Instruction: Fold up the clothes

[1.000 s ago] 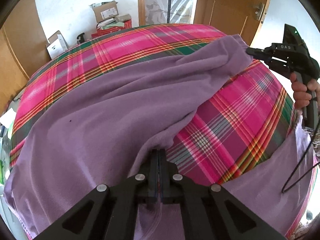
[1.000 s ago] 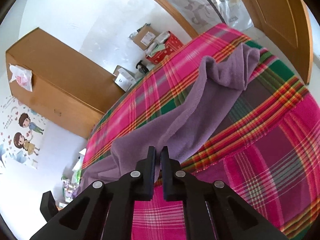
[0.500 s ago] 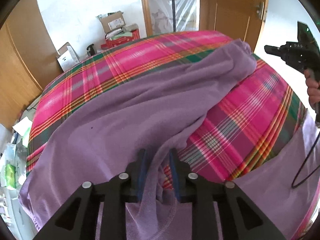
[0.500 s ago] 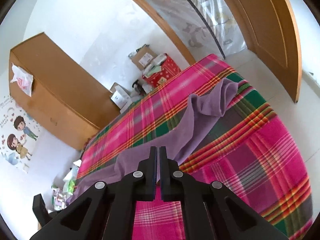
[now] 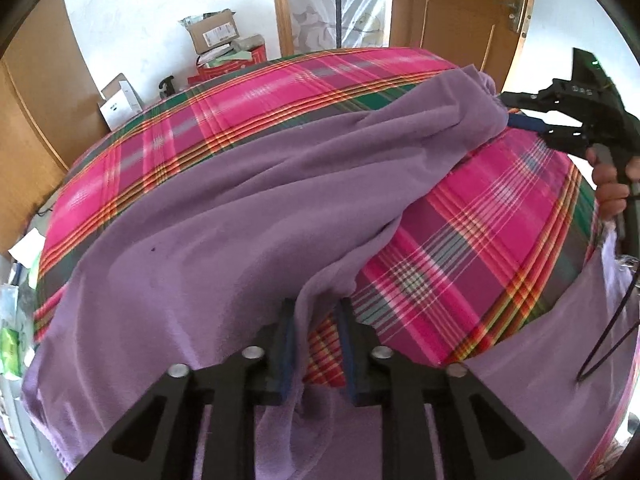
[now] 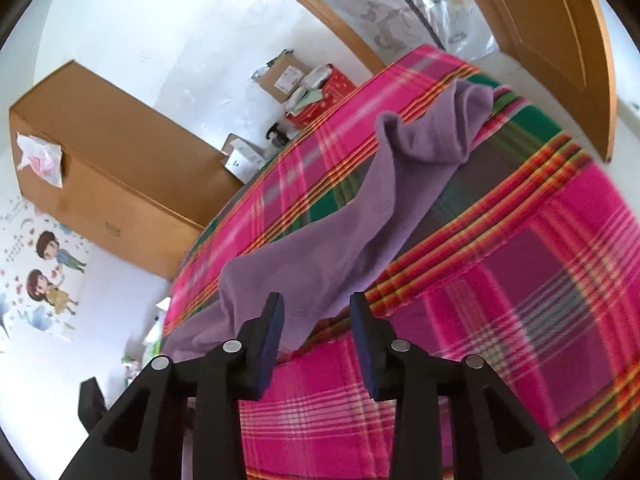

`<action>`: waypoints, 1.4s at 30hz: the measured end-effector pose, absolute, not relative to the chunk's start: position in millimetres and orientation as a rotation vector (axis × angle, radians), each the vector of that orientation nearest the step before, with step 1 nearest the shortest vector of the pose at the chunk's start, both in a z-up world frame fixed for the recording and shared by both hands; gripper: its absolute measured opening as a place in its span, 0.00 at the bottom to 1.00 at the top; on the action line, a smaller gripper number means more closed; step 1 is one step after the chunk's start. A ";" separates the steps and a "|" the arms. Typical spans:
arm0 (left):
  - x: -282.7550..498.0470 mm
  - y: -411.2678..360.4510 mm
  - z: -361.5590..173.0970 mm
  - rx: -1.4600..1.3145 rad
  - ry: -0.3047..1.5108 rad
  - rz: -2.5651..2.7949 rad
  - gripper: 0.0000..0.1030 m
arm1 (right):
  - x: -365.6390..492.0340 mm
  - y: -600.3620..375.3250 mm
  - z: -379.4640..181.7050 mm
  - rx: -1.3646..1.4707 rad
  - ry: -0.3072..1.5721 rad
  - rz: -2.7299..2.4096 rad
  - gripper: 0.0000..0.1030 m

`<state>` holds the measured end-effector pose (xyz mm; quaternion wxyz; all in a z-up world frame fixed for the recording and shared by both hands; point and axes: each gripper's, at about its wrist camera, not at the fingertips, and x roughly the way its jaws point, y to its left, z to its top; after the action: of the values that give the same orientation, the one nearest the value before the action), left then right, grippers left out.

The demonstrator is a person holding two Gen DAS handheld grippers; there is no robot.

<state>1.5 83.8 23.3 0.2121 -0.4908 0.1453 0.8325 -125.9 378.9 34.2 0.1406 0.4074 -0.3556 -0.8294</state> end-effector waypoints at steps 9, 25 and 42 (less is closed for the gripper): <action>8.9 74.9 33.7 -1.321 0.369 2.323 0.03 | -138.9 369.9 25.8 1.123 -1.137 -2.327 0.21; 26.5 40.5 59.6 -1.247 0.280 2.361 0.03 | -105.1 371.2 82.2 0.982 -0.954 -2.541 0.03; 53.6 49.3 47.3 -1.245 0.372 2.261 0.03 | -119.5 352.2 62.2 1.242 -0.714 -2.722 0.05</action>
<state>53.6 49.3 47.3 0.2636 -0.4606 0.1376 0.8363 -119.5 352.2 62.2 0.0326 0.4035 -0.2320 -0.8845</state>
